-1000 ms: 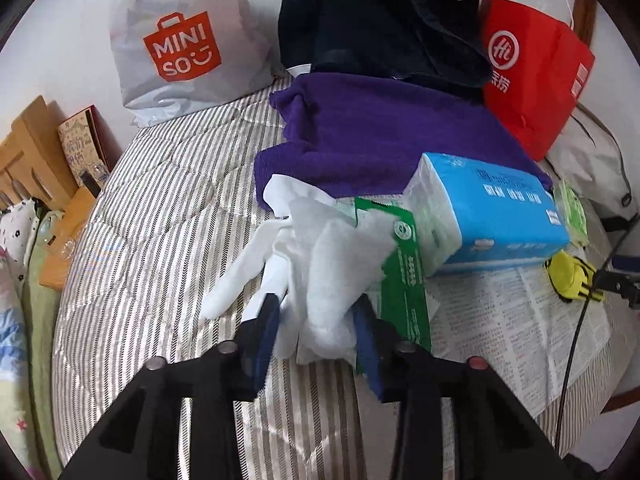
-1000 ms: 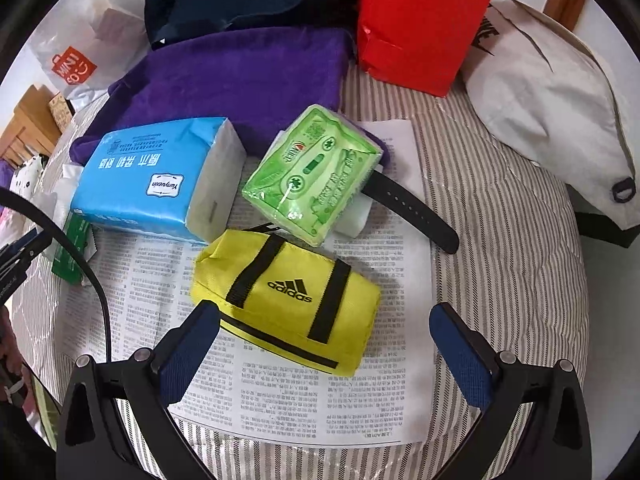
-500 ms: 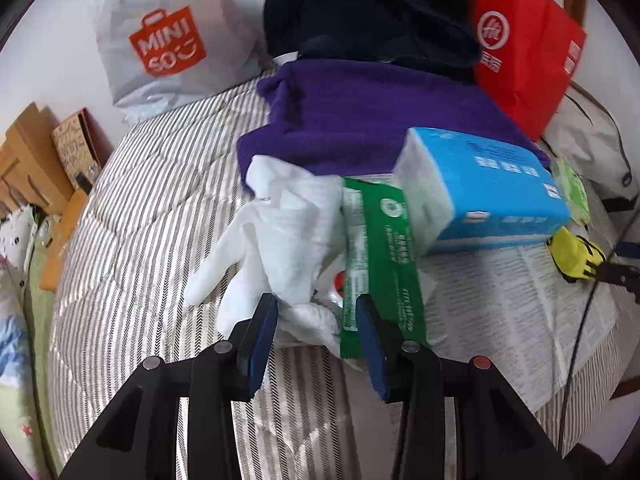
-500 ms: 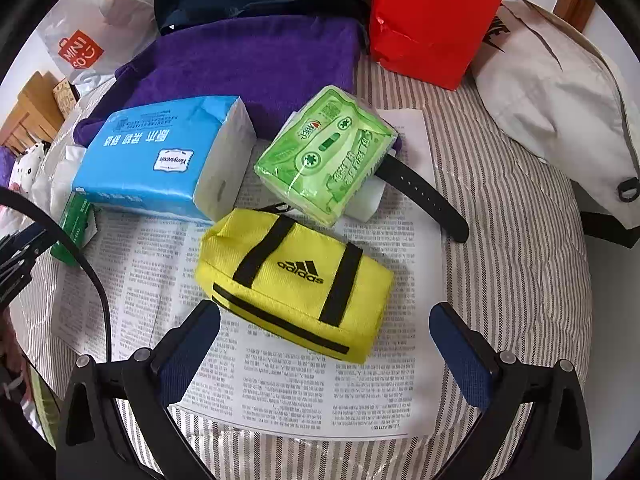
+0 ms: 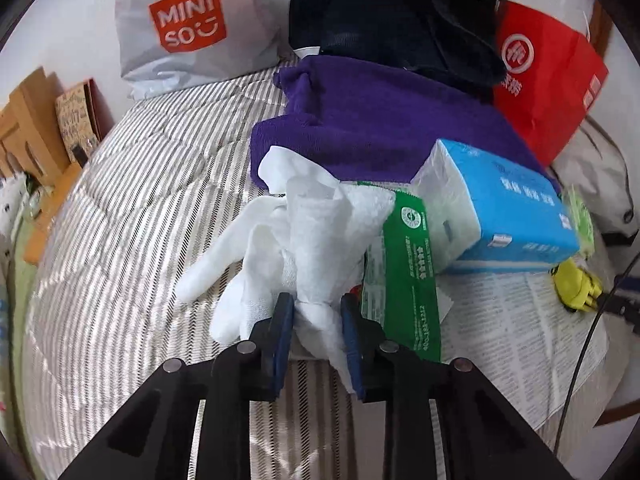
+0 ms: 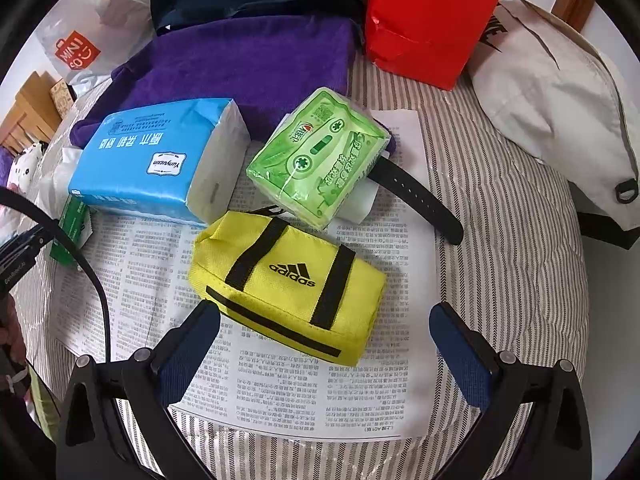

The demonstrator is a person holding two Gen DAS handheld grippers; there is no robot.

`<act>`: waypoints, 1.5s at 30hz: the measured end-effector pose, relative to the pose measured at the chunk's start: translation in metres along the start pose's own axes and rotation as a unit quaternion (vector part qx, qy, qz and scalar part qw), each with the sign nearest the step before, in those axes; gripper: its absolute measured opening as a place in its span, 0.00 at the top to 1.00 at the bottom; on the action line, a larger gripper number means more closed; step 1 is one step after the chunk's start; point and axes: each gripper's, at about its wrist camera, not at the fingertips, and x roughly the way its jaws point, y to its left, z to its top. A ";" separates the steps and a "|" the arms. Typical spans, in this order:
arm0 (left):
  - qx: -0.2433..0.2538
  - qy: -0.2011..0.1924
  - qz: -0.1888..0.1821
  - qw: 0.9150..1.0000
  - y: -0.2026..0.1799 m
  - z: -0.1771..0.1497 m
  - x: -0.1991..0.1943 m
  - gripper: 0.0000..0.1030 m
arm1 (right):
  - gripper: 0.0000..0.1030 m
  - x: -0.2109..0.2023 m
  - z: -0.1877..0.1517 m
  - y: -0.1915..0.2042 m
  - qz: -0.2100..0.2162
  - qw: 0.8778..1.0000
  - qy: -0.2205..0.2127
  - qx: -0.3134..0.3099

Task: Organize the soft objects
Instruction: 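Grasp the green cassette-shaped tissue pack with the right tool while the left tool holds the tissue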

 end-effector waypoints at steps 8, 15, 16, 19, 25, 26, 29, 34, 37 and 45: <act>-0.023 -0.028 -0.014 0.999 0.014 0.003 -0.028 0.79 | 0.00 -0.015 0.004 -0.013 0.008 1.000 -0.022 0.013; -0.022 -0.048 -0.021 0.998 0.012 0.010 -0.046 0.79 | 0.00 -0.018 0.006 -0.034 0.014 0.998 -0.047 0.029; -0.020 -0.046 -0.022 0.998 0.011 0.012 -0.045 0.79 | 0.00 -0.016 0.009 -0.038 0.015 0.998 -0.049 0.032; -0.018 -0.042 -0.027 0.999 0.006 0.014 -0.041 0.79 | 0.00 -0.007 0.019 -0.042 0.014 0.998 -0.051 0.030; -0.015 -0.032 -0.029 0.999 0.000 0.017 -0.032 0.79 | 0.00 0.004 0.044 -0.034 0.068 0.996 -0.046 0.045; -0.014 -0.030 -0.028 0.999 0.000 0.018 -0.030 0.79 | 0.00 0.005 0.049 -0.031 0.067 0.996 -0.049 0.045; -0.013 -0.025 -0.031 0.999 0.000 0.017 -0.027 0.79 | 0.00 0.013 0.064 -0.025 0.060 0.995 -0.050 0.059; -0.015 -0.020 -0.036 0.999 0.000 0.017 -0.022 0.79 | 0.15 0.029 0.074 -0.017 0.061 0.996 -0.037 0.061; -0.014 -0.020 -0.040 0.999 -0.001 0.018 -0.020 0.79 | 0.29 0.031 0.073 -0.014 0.057 0.996 -0.043 0.044; -0.010 -0.028 -0.050 0.998 -0.001 0.022 -0.026 0.79 | 0.37 0.009 0.065 -0.027 0.059 0.995 -0.065 0.041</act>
